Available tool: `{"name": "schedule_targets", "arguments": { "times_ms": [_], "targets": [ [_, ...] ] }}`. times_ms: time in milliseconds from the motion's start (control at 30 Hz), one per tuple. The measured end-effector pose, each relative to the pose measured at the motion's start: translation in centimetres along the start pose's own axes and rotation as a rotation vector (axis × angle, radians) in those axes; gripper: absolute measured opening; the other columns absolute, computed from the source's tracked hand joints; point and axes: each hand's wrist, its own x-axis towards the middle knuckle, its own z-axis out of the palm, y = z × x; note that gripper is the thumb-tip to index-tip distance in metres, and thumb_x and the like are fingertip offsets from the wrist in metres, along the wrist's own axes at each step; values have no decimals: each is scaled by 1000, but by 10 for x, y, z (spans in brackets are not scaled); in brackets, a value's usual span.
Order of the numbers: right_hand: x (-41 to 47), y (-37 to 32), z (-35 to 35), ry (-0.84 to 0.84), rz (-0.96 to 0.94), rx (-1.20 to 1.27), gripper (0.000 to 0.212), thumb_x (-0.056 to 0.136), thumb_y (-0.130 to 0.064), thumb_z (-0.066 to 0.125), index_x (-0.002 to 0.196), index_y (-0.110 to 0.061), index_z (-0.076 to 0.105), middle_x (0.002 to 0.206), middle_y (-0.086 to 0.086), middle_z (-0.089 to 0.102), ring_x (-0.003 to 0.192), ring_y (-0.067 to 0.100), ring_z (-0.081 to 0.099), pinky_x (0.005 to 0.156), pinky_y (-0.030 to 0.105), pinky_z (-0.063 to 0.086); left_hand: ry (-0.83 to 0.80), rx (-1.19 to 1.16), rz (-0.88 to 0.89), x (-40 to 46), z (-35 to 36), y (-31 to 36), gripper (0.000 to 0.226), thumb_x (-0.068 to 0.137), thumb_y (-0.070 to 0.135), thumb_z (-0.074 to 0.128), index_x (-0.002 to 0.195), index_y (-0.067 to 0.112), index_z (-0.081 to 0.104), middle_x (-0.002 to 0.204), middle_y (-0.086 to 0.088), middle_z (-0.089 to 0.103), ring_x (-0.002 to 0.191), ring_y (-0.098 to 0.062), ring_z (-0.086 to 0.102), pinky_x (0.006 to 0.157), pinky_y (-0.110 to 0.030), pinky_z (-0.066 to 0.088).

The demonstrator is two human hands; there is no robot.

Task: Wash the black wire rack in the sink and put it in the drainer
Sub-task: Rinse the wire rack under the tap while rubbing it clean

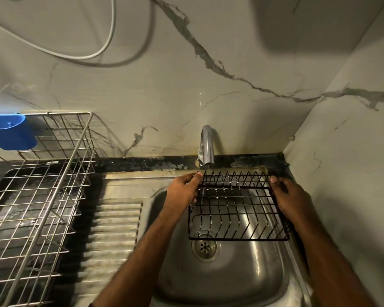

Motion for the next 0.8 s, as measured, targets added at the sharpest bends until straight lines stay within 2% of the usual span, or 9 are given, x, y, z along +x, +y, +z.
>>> {"name": "schedule_targets", "arguments": {
  "times_ms": [167,333,400,467,533,600,633,733,800],
  "targets": [
    [7,-1,-10,-60,37,-17,56,98,-61,36,126,-20,63,117,17,66,108,35,59,88,37,44,-18,-8,-49,-2,-1,-2,23,100,46,57,98,25,67,82,3,67,63,-6,58,44,-11,40],
    [8,0,-13,-87,69,14,65,93,-71,30,121,-23,64,105,12,68,98,34,65,95,47,50,-37,-58,-123,-4,-3,1,47,98,50,58,123,11,65,87,-3,65,63,-9,55,43,-15,40],
    [6,-3,-16,-81,73,39,65,94,-69,30,124,-22,63,111,15,67,104,36,62,96,48,49,-39,-75,-136,-7,-2,5,49,99,49,57,128,10,63,107,-17,70,63,-9,54,41,-14,39],
    [2,-3,-19,-77,57,60,68,91,-72,31,125,-22,63,118,15,66,109,36,60,98,47,47,-34,-97,-142,-9,-2,8,47,100,46,57,129,10,62,121,-16,65,65,-10,54,40,-14,39],
    [-4,-1,-23,-93,28,113,79,79,-86,31,127,-30,60,121,8,67,107,31,63,99,48,48,-38,-143,-153,-9,0,10,45,100,45,59,127,10,63,120,-18,65,74,-12,59,49,-19,49],
    [-9,3,-28,-141,-17,117,82,73,-91,32,131,-38,56,124,-1,66,105,25,66,100,49,48,-32,-179,-179,-9,3,11,44,98,46,61,124,12,64,116,-16,71,93,-19,67,76,-33,59],
    [-11,5,-30,-177,-44,105,78,73,-91,33,129,-42,55,124,-3,65,104,23,66,99,48,48,-35,-198,-193,-8,3,11,42,97,46,61,123,12,65,114,-12,73,97,-21,69,81,-36,58],
    [-17,6,-37,-296,-89,125,55,71,-84,40,112,-52,59,126,-4,64,107,21,65,92,41,51,-69,-271,-218,-7,6,10,31,101,36,59,114,10,68,100,-8,77,82,-18,71,61,-26,53],
    [-17,6,-38,-328,-111,114,52,71,-81,42,111,-52,58,126,-4,64,107,22,65,88,38,51,-74,-294,-228,-6,6,9,29,102,31,58,111,7,70,94,-10,77,73,-17,73,57,-25,53]
  ]
}}
